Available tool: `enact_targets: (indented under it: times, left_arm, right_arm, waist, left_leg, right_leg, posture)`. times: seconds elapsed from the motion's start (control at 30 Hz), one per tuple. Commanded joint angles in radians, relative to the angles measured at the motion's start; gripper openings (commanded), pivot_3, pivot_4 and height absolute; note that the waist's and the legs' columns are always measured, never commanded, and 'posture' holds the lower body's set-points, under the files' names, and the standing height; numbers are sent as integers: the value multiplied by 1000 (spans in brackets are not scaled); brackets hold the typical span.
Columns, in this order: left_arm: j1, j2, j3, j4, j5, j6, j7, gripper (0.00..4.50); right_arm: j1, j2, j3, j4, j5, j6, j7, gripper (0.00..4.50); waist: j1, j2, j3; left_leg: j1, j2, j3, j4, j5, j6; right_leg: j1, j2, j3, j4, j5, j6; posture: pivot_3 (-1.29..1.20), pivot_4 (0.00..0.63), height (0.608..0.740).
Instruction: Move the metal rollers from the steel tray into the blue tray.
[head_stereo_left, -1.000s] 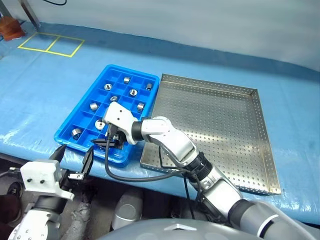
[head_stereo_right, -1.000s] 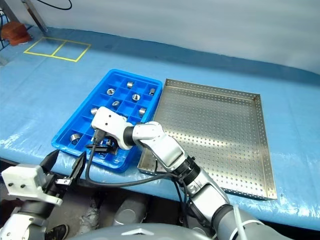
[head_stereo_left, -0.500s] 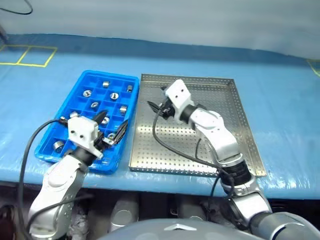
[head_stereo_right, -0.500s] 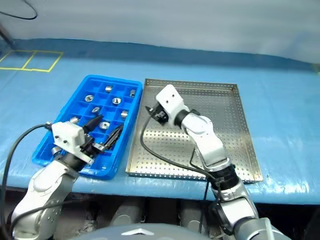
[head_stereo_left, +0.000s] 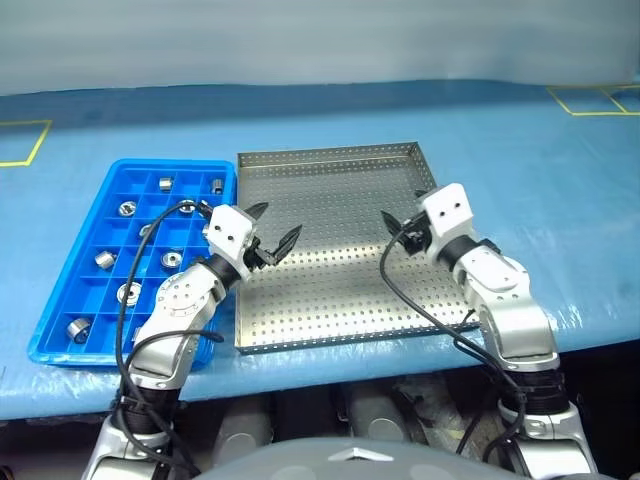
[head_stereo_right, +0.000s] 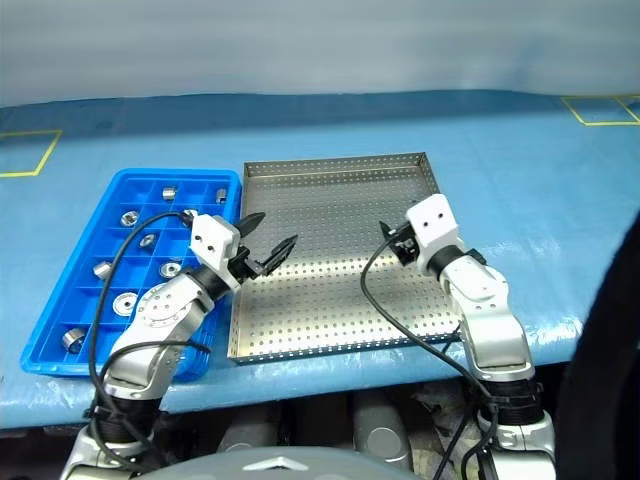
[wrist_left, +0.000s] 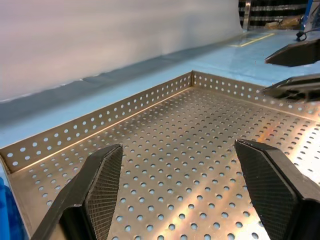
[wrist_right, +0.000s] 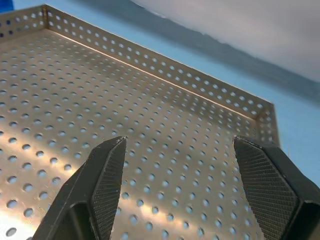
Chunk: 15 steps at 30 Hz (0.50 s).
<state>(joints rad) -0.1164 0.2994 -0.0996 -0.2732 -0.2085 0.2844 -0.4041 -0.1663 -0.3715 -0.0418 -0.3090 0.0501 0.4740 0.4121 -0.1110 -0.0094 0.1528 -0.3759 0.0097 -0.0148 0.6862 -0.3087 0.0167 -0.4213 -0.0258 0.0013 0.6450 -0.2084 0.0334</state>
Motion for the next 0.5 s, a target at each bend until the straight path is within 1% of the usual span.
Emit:
enact_targets:
  times: [0.03,0.1,0.2,0.37,0.5]
  left_arm:
    - [-15,-32,17,18,68,-119,67,3918]
    - [-20,-62,17,33,101,-156,111,3918]
    - [-21,-86,2,30,94,-157,99,3918]
    - [-20,-69,-15,23,77,-124,42,3918]
    - [2,-22,-30,-22,-8,-8,-72,3918]
  right_arm:
    - [17,20,-21,-34,45,-72,8,3592]
    - [38,24,-10,-36,51,-107,16,3592]
    - [56,25,4,-35,57,-128,25,3592]
    - [57,29,10,-14,37,-130,-3,3592]
    - [57,40,19,-29,46,-138,-8,3592]
  waist:
    - [-15,0,0]
    - [-23,0,0]
    - [-31,0,0]
    - [-46,0,0]
    - [-63,0,0]
  left_leg:
    - [0,0,1,0,0,0]
    - [1,0,3,0,0,1]
    - [1,1,5,0,0,3]
    - [1,1,10,4,-1,6]
    - [1,1,11,5,-1,7]
  right_leg:
    - [0,0,1,0,0,0]
    - [0,0,3,0,1,1]
    - [0,0,8,0,2,4]
    - [-1,-1,12,0,4,7]
    - [-1,-1,14,0,5,9]
  posture:
    - [-278,150,740]
    - [-280,150,740]
    - [-283,150,740]
    - [-287,150,740]
    - [-300,150,740]
